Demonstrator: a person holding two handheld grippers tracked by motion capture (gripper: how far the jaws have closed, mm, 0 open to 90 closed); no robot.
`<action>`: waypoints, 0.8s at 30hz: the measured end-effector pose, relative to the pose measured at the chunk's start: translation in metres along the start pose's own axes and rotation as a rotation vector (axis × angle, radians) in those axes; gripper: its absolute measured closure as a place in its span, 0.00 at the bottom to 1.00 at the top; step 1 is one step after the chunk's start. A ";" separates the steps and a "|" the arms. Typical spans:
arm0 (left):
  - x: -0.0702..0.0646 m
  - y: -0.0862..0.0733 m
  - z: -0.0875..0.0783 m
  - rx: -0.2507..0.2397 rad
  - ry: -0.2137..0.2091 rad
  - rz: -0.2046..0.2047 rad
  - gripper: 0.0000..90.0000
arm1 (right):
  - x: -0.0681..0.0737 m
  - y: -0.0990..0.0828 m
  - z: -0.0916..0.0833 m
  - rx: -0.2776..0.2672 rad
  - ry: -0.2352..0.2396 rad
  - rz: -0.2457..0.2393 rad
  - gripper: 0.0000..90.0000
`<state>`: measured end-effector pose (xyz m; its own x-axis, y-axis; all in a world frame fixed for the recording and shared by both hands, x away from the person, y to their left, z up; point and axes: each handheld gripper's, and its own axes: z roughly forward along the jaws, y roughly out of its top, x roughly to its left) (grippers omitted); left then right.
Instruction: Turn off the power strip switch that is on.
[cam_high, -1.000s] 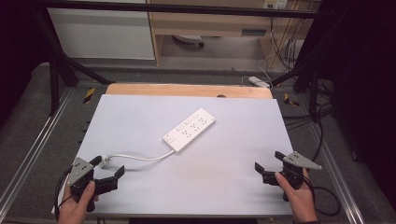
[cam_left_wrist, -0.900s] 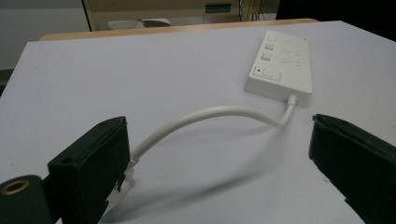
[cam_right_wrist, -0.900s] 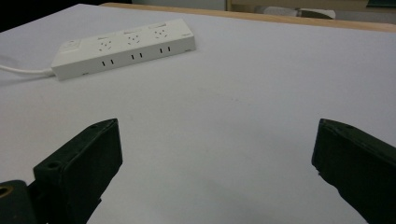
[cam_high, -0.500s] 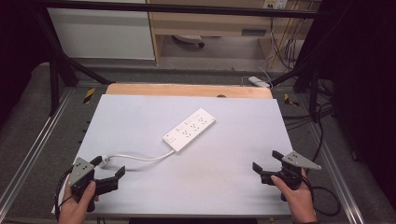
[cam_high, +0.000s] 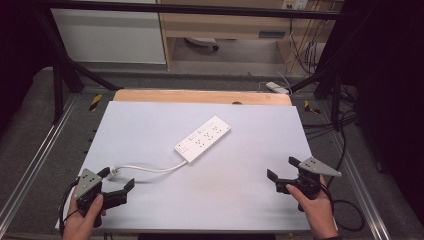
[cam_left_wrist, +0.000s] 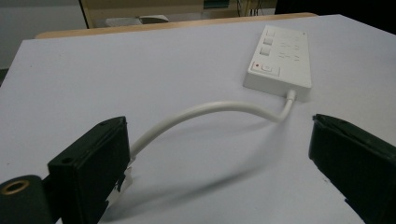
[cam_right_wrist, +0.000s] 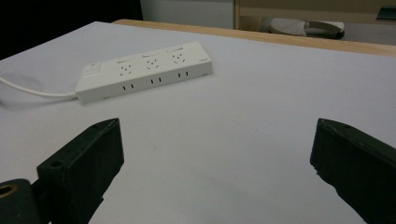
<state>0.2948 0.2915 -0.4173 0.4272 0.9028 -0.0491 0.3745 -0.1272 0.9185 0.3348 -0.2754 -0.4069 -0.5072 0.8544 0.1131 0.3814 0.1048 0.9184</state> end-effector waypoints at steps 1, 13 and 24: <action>0.000 0.000 0.001 0.001 -0.002 0.001 0.06 | 0.000 0.003 0.001 0.000 -0.001 -0.002 0.04; -0.001 -0.002 0.005 0.030 -0.020 0.010 0.06 | 0.000 0.021 0.019 0.000 0.014 0.008 0.03; -0.002 -0.002 0.004 0.028 -0.023 0.005 0.06 | 0.006 0.048 0.038 -0.029 -0.046 -0.003 0.04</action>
<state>0.2963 0.2881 -0.4205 0.4479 0.8925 -0.0534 0.3947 -0.1438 0.9075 0.3798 -0.2458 -0.3766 -0.4721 0.8766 0.0938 0.3574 0.0931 0.9293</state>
